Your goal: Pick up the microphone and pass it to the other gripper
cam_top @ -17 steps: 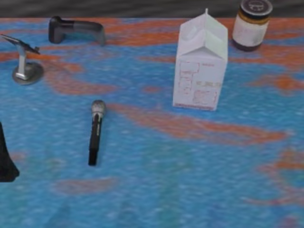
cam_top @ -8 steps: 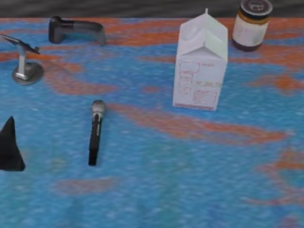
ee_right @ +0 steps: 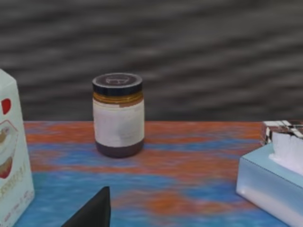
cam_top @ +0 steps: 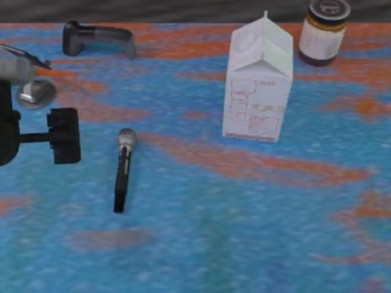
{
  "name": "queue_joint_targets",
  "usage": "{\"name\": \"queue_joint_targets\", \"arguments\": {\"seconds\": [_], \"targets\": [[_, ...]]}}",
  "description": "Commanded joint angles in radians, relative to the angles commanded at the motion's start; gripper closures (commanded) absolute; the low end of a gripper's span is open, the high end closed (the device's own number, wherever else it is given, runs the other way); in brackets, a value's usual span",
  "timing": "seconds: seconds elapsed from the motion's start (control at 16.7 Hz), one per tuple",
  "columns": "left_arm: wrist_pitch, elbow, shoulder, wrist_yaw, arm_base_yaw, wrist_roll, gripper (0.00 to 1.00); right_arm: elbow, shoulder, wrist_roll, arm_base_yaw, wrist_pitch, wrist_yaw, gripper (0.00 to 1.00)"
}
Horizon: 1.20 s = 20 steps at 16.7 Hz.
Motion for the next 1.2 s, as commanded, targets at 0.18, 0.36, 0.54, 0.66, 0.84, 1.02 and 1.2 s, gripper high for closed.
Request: {"name": "queue_joint_targets", "arguments": {"seconds": [0.18,0.36,0.54,0.66,0.84,1.02,1.2], "targets": [[-0.136,0.213,0.294,0.000,-0.062,-0.060,0.00,0.000,0.000,0.000,0.000,0.000,0.000,0.00],[-0.257,0.391,0.535,-0.001,-0.116,-0.110,0.00,0.000,0.000,0.000,0.000,0.000,0.000,0.00],[-0.354,0.518,0.706,-0.005,-0.156,-0.147,0.00,0.000,0.000,0.000,0.000,0.000,0.000,0.00],[-0.398,0.568,0.775,-0.007,-0.172,-0.162,0.00,0.000,0.000,0.000,0.000,0.000,0.000,0.00],[-0.417,0.589,0.804,-0.008,-0.179,-0.169,0.00,0.000,0.000,0.000,0.000,0.000,0.000,0.00],[-0.415,0.586,0.801,-0.008,-0.174,-0.168,0.00,0.000,0.000,0.000,0.000,0.000,0.000,0.00],[-0.376,0.565,0.824,-0.008,-0.174,-0.165,0.00,0.000,0.000,0.000,0.000,0.000,0.000,0.00]]}}
